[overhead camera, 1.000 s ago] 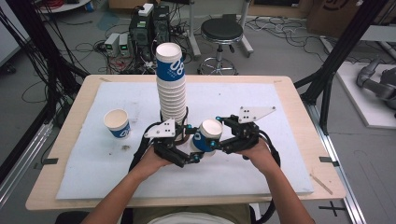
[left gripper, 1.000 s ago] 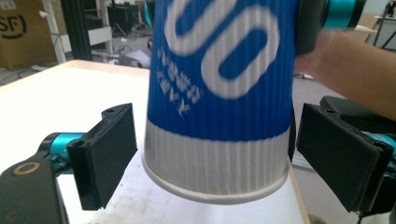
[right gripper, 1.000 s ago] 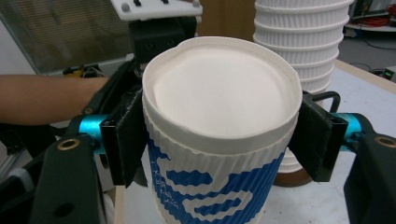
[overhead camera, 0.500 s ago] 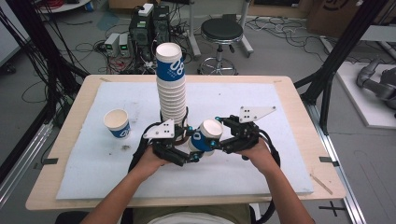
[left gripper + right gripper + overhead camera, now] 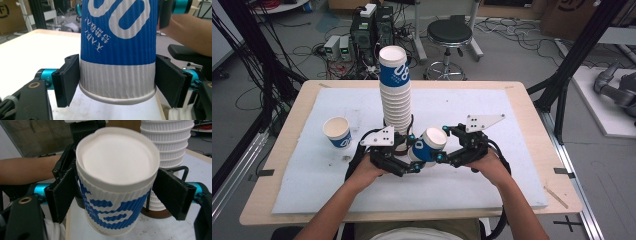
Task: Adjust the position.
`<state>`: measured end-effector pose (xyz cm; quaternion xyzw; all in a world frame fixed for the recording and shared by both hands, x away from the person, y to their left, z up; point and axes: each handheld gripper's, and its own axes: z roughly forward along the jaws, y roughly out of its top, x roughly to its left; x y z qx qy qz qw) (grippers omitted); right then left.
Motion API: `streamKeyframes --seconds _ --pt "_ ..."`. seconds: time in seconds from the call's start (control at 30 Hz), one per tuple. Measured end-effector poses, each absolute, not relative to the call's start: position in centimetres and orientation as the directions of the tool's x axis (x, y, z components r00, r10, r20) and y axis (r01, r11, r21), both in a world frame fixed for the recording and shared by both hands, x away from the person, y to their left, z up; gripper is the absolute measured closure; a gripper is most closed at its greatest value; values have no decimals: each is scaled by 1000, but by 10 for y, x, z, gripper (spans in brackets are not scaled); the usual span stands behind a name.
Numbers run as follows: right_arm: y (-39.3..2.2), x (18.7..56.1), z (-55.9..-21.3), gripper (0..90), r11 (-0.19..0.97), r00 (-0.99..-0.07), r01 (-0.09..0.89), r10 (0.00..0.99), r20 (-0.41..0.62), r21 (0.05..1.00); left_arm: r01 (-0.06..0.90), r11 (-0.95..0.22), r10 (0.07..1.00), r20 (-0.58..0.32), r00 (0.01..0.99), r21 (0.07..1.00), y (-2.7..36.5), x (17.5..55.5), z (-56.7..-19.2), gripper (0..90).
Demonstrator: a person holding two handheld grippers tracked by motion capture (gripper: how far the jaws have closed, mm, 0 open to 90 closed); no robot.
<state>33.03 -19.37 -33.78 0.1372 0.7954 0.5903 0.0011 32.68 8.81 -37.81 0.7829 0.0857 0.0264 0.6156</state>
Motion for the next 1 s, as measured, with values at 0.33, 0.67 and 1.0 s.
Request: streamKeyframes --seconds 0.33,0.67,1.0 --pt "-197 334 -329 191 313 -968 196 211 134 929 125 -249 158 -87 984 960 93 326 -375 253" --pt "-184 338 -302 191 475 -987 125 149 60 871 109 -291 151 -67 986 950 91 324 -370 252" --pt "-167 342 -296 202 608 -995 89 93 40 789 90 -360 138 -42 990 928 90 322 -368 251"
